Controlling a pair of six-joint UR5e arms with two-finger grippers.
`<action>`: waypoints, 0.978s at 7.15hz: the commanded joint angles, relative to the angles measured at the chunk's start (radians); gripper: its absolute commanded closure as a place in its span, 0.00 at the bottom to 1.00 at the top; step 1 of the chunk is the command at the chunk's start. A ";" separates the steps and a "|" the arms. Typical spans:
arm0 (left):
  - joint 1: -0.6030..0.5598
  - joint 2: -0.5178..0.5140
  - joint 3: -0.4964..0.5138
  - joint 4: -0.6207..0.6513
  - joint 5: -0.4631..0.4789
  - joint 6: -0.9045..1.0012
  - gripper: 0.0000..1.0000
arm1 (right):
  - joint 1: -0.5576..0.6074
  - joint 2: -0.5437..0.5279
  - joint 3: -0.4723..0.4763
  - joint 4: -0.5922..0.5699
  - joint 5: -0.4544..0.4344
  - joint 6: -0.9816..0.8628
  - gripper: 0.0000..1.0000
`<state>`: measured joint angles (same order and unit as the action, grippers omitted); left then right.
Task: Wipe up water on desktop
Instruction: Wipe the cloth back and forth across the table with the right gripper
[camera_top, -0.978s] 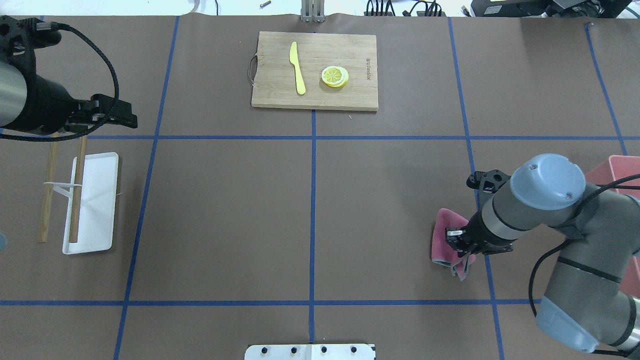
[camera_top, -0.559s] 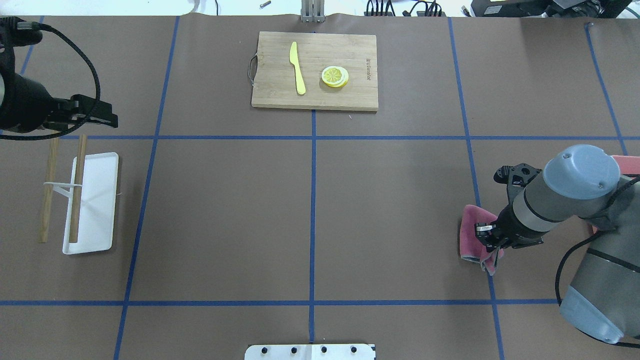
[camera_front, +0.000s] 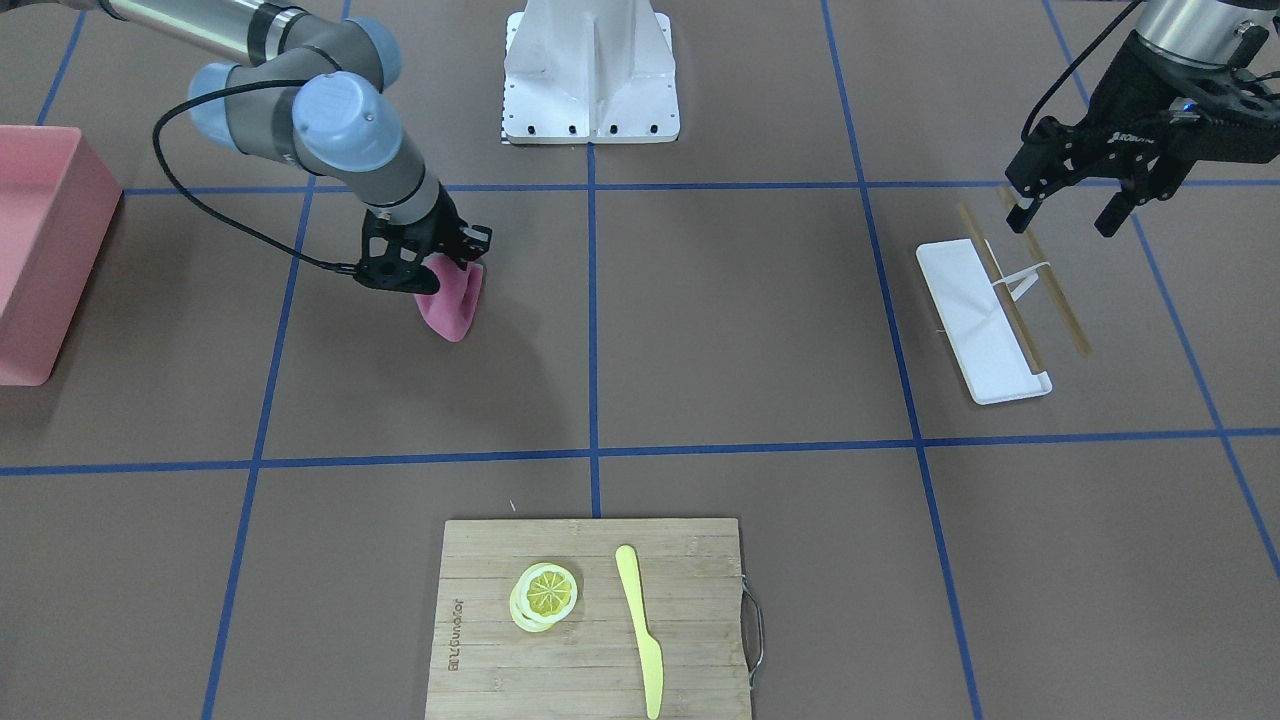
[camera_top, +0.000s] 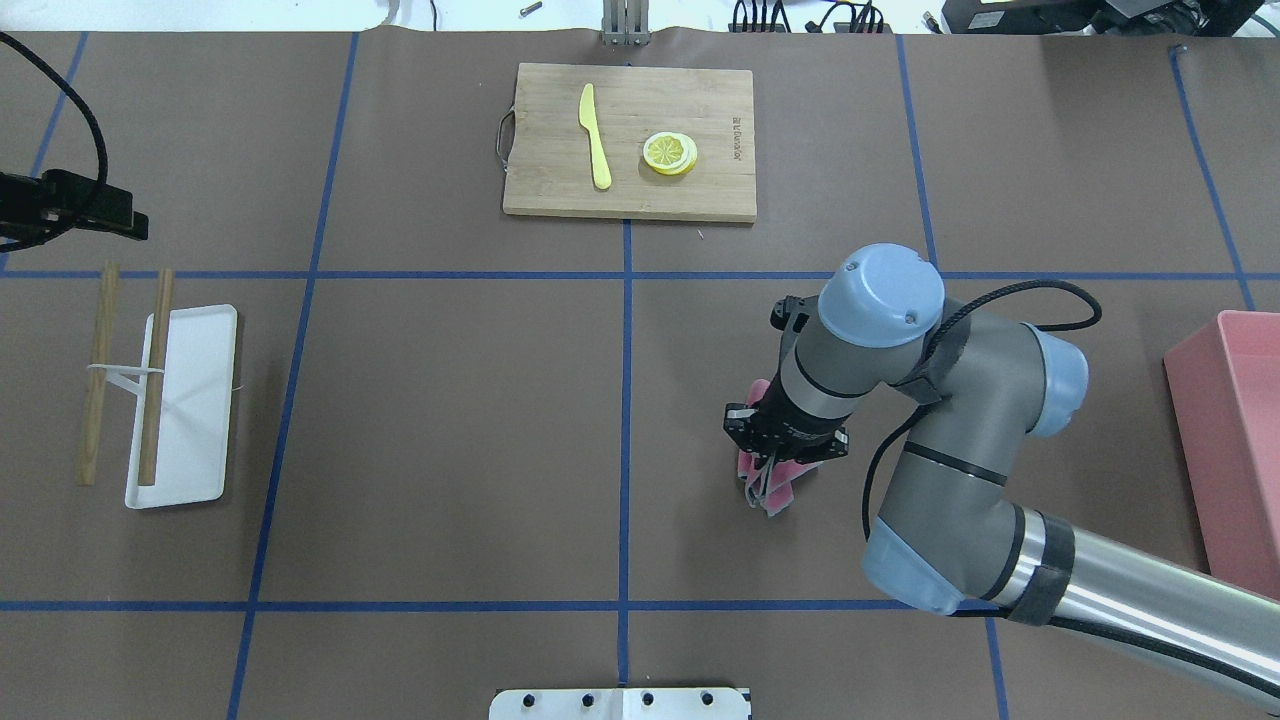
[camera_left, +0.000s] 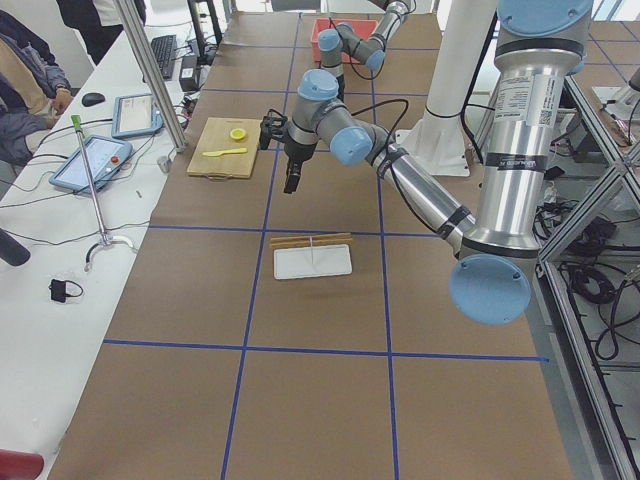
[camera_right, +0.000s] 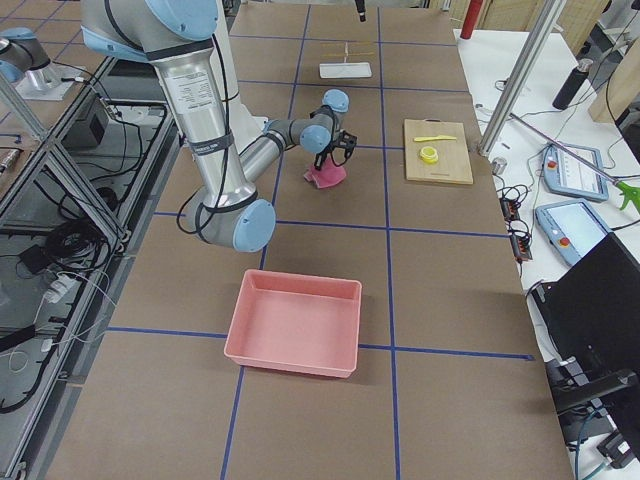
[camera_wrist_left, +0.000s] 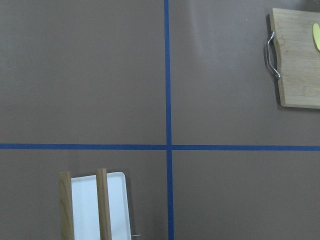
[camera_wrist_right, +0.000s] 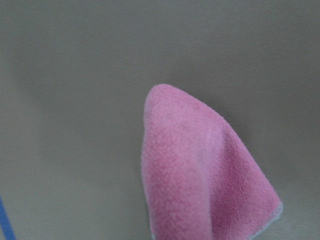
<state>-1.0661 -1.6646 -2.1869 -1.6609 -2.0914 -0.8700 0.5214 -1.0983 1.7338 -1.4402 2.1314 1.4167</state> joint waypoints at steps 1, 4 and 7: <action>-0.011 0.000 0.003 0.001 -0.002 0.003 0.02 | 0.014 -0.018 -0.004 0.012 0.010 0.004 1.00; -0.020 0.002 0.004 0.001 -0.027 0.005 0.02 | 0.139 -0.297 0.125 0.015 0.096 -0.256 1.00; -0.026 0.000 0.013 0.001 -0.029 0.005 0.02 | 0.129 -0.313 0.153 0.001 0.084 -0.289 1.00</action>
<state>-1.0911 -1.6631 -2.1795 -1.6598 -2.1188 -0.8652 0.6632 -1.4330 1.8800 -1.4288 2.2207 1.1179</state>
